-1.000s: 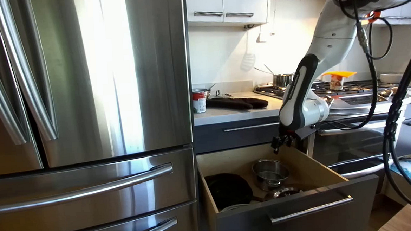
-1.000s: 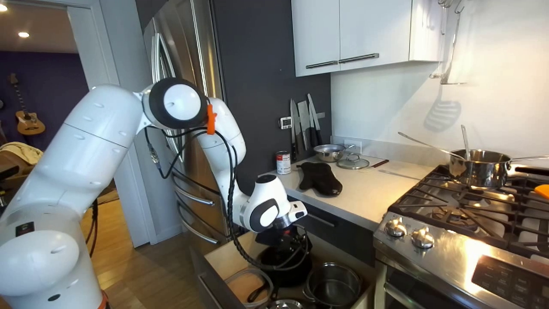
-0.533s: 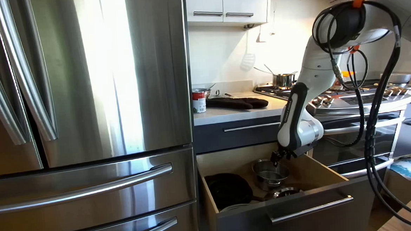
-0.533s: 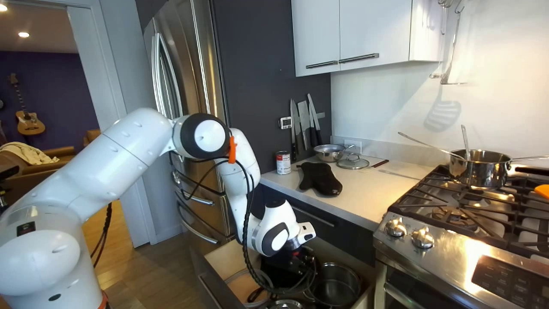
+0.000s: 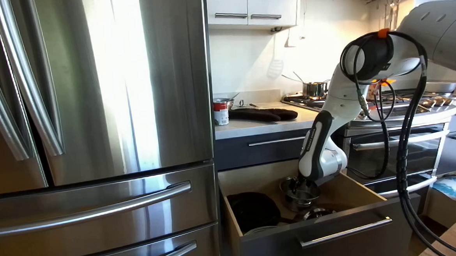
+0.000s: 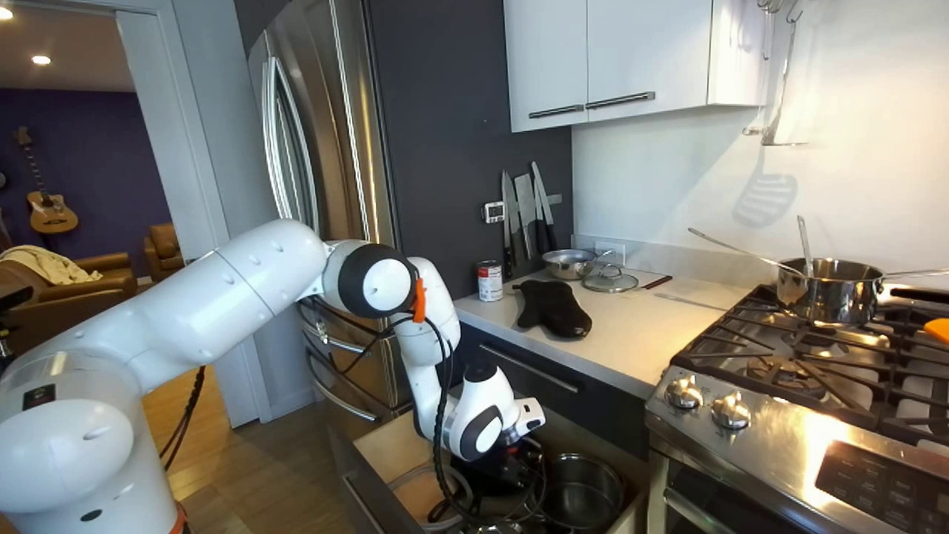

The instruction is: Pick up the silver pot from the open drawer and place it on the bottom left cooker on the hob of the stove

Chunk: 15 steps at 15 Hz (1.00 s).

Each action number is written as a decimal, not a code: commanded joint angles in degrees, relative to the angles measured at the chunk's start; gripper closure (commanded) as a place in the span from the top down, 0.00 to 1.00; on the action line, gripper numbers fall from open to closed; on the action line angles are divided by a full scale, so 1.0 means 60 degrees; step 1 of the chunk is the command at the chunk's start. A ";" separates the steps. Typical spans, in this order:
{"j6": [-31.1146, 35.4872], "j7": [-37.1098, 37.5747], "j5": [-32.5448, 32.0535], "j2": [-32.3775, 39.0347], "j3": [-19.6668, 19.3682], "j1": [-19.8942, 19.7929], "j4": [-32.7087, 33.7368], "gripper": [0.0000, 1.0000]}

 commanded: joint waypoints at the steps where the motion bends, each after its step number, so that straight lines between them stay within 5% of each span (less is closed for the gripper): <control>1: 0.0184 -0.0192 -0.0158 0.1033 0.0376 -0.0333 0.1202 1.00; 3: 0.0222 -0.0268 -0.0204 0.1414 0.0420 -0.0353 0.1703 0.97; 8: 0.0193 -0.0443 -0.0314 0.2172 0.0351 -0.0259 0.2744 0.53; 12: 0.0155 -0.0577 -0.0464 0.2681 0.0434 -0.0324 0.3448 0.39; 15: 0.0061 -0.0670 -0.0571 0.3011 0.0525 -0.0400 0.3903 0.44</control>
